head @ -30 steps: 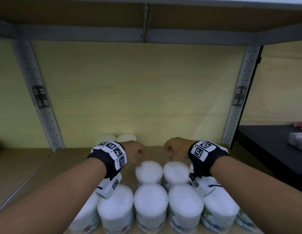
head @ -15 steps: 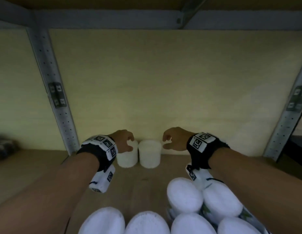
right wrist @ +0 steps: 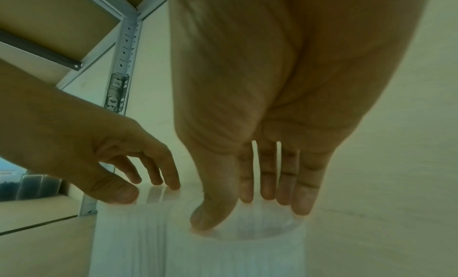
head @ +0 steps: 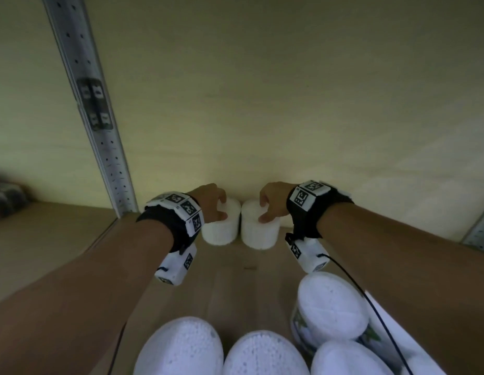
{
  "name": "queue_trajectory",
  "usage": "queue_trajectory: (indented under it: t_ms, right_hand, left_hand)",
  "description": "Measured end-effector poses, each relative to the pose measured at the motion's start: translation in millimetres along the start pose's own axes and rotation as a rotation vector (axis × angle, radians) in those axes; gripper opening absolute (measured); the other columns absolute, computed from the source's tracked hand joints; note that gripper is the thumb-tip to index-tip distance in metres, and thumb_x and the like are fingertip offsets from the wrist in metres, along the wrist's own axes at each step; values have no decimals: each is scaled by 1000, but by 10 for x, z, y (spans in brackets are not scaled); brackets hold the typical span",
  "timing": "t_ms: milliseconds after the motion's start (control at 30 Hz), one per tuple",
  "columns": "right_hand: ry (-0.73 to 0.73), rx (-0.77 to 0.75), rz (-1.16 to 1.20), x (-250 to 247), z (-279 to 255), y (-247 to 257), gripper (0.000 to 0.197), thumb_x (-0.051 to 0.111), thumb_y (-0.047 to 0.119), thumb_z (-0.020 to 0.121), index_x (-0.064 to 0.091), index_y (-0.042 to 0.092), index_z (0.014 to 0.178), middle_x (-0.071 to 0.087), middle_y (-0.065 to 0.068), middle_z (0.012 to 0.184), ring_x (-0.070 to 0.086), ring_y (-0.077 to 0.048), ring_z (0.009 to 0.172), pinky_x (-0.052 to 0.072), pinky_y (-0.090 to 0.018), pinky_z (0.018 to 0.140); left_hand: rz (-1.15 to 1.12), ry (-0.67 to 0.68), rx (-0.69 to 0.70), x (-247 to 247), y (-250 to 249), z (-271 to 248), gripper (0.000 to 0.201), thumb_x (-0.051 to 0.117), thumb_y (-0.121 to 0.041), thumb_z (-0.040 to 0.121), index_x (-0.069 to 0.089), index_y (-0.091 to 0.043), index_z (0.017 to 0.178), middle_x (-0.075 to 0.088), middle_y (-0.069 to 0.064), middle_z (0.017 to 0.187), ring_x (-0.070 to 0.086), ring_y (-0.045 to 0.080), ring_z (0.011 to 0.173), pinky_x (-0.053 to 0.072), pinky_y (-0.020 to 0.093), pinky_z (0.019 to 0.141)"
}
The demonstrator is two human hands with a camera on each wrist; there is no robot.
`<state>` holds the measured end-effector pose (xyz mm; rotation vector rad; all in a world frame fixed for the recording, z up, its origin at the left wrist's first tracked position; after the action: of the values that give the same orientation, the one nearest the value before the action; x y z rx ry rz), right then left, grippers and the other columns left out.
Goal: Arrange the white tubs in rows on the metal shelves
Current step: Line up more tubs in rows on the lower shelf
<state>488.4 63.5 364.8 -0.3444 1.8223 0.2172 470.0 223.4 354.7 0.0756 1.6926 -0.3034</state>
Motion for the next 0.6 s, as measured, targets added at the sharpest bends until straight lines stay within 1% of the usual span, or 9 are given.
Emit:
queue_trajectory:
  t_ms: [167, 233, 333, 400, 467, 533, 600]
  right_hand:
    - [-12, 14, 8, 28, -8, 16, 59, 65, 39, 86, 58, -5, 125, 58, -23, 129, 58, -36, 115, 50, -42, 98]
    - [-20, 14, 2, 22, -22, 22, 55, 65, 35, 87, 56, -3, 126, 56, -20, 131, 57, -34, 117, 48, -39, 98]
    - [-33, -9, 7, -3, -48, 33, 49, 65, 22, 88, 51, 2, 131, 48, -14, 138, 50, -30, 124, 42, -33, 100]
    - [-31, -27, 37, -8, -57, 31, 47, 65, 10, 87, 50, 6, 132, 44, -13, 140, 48, -29, 126, 41, -34, 101]
    - [-35, -43, 63, -12, -69, 37, 46, 59, -1, 86, 52, 8, 130, 44, -13, 140, 49, -30, 124, 43, -35, 99]
    - [-41, -55, 77, -14, -87, 48, 46, 54, -7, 86, 54, 9, 129, 44, -13, 139, 49, -31, 123, 44, -35, 96]
    - [-41, -65, 80, -14, -101, 63, 46, 50, -8, 87, 54, 10, 129, 44, -12, 140, 48, -31, 123, 44, -34, 95]
  left_hand:
    - [-12, -7, 15, 6, 15, 6, 47, 56, -33, 92, 46, -11, 133, 39, 11, 138, 45, 28, 124, 37, 34, 100]
    - [-22, -13, 15, 14, 20, 3, 47, 57, -32, 92, 46, -11, 132, 39, 11, 139, 44, 28, 125, 37, 34, 100]
    - [-30, -16, 19, 14, 23, 5, 46, 58, -31, 92, 47, -11, 132, 39, 11, 139, 44, 28, 125, 37, 32, 99]
    - [-33, -16, 23, 12, 29, 10, 46, 58, -31, 92, 47, -11, 132, 39, 11, 138, 44, 28, 124, 37, 32, 99]
    - [-36, -14, 26, 18, 36, 13, 46, 58, -31, 92, 47, -11, 131, 40, 12, 136, 45, 29, 123, 37, 33, 99]
    - [-40, -13, 27, 33, 41, 20, 46, 58, -31, 92, 47, -10, 131, 41, 13, 134, 45, 29, 121, 38, 35, 98]
    - [-46, -14, 29, 42, 47, 22, 45, 58, -30, 92, 47, -10, 131, 41, 13, 134, 45, 29, 121, 38, 35, 99]
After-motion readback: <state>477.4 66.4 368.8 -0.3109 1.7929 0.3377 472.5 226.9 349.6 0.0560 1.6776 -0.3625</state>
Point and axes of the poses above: each hand's wrist, its own z-axis towards the middle knuckle, its own x-axis out of the palm, y = z × x, the point moved 4 cm from there along z, towards the middle knuckle
